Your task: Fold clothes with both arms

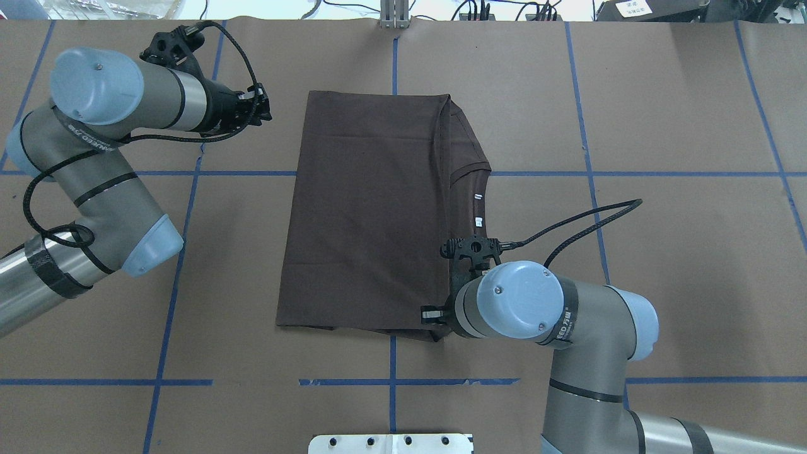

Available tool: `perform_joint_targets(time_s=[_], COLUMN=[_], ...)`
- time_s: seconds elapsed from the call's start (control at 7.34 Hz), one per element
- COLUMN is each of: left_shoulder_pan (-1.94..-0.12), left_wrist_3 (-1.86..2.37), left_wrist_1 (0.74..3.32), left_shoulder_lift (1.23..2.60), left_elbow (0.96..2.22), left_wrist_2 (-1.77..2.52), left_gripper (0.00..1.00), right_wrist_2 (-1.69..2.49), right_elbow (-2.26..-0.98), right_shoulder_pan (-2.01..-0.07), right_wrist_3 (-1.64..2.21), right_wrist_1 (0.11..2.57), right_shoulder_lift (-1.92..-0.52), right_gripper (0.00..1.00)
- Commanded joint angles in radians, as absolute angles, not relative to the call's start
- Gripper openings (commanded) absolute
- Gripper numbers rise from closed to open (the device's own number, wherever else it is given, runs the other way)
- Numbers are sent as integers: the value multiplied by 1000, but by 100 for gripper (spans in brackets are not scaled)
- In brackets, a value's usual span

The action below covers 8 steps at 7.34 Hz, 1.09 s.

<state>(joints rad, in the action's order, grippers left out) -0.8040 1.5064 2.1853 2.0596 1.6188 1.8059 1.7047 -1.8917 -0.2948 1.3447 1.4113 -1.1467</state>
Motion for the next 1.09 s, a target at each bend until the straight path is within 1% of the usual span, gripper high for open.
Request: perform_joint_targets(time_s=[0.0,0.41,0.55,0.68,0.82,0.95], left_shoulder_pan=[-804,-804,-804,-807,-814,-819], left_wrist_3=[1508,1509,1509,1509,1511,1511], left_wrist_1=[2155,2155,2154,2154,2154,2151], left_shoulder_lift=[2060,2062,2062,2060,2056,2048], left_elbow=[1640,1641,1643,1663,1687,1701], left_wrist_2=[1806,1805,1805,1807,1839,1854], left_gripper=[28,28,28,28,28,28], right_wrist_2=[1646,1643,1638,1625,1588,1574], right_elbow=[-1916,-1922,-1924,-1922,-1911,-1879], right_shoulder_pan=[-252,-255,-255,-255,-258,-259], right_wrist_3=[1356,1364,1528,1794,1962,2061], right_wrist_1=[1411,1411,1410,1404,1404,1402], right_shoulder_lift=[-1173,-1169,-1169,-1166,-1145,-1132], right_gripper=[100,100,100,100,98,90])
